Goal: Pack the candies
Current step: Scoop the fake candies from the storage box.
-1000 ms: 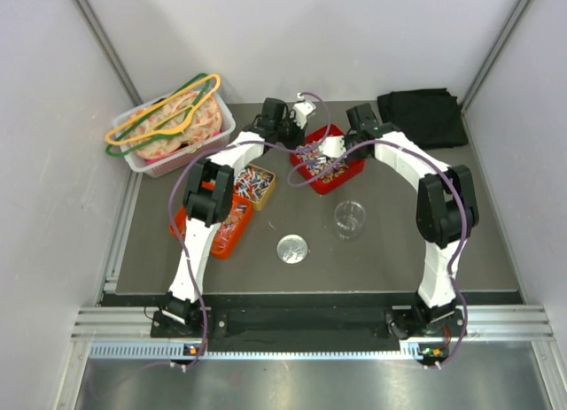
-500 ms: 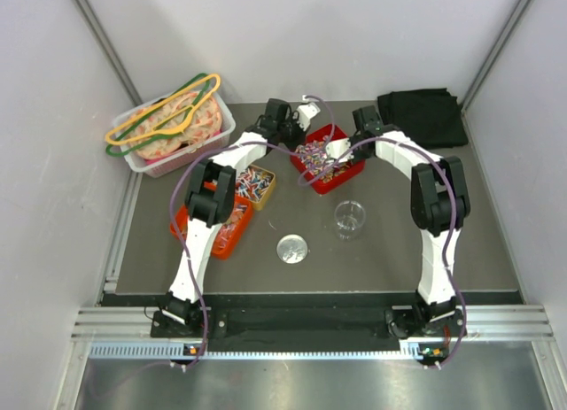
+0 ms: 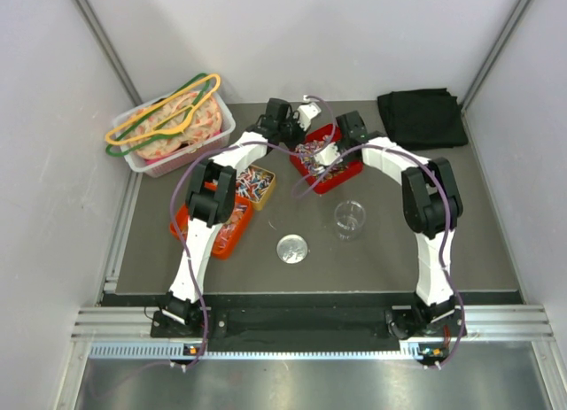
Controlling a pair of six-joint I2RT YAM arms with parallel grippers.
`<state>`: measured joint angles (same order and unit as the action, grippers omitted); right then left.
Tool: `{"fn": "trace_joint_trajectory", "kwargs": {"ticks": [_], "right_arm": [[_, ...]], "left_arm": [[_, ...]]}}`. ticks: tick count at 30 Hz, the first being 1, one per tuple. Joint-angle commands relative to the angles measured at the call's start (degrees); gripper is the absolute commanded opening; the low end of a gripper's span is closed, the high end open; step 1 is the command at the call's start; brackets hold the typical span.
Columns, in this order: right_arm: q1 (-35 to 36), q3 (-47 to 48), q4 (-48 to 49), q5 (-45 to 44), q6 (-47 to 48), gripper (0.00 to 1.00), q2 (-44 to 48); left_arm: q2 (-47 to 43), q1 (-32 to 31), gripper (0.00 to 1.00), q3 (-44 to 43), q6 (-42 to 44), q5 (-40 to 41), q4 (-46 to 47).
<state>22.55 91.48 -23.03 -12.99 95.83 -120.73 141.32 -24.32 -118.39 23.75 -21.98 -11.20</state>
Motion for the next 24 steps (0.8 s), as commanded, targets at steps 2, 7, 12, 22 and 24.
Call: {"fn": "trace_joint_trajectory", "kwargs": {"ticks": [2,7,12,22,24], "right_arm": [[5.6,-0.5,-2.5,5.2,-2.4,0.00,1.3],[6.5,3.8,-9.0,7.8,-7.8,0.00,-0.8],[5.8,3.9,-8.9,9.5,-10.9,0.00,-3.4],[6.2,4.2,-4.2,13.9,-16.6,0.00,-5.6],[6.5,4.0,-5.5,14.0,-16.9,0.00,-5.6]], "left_arm": [[0.5,-1.0,0.00,-1.8,-1.9,-0.2,0.8],[0.6,-1.2,0.00,-1.3,-2.5,-0.6,0.9],[0.6,-1.3,0.00,-0.4,-2.9,-1.0,1.7],[0.6,-1.6,0.00,-0.2,-3.6,-1.8,1.5],[0.6,-1.7,0.00,-0.2,-3.8,-2.0,1.5]]}}
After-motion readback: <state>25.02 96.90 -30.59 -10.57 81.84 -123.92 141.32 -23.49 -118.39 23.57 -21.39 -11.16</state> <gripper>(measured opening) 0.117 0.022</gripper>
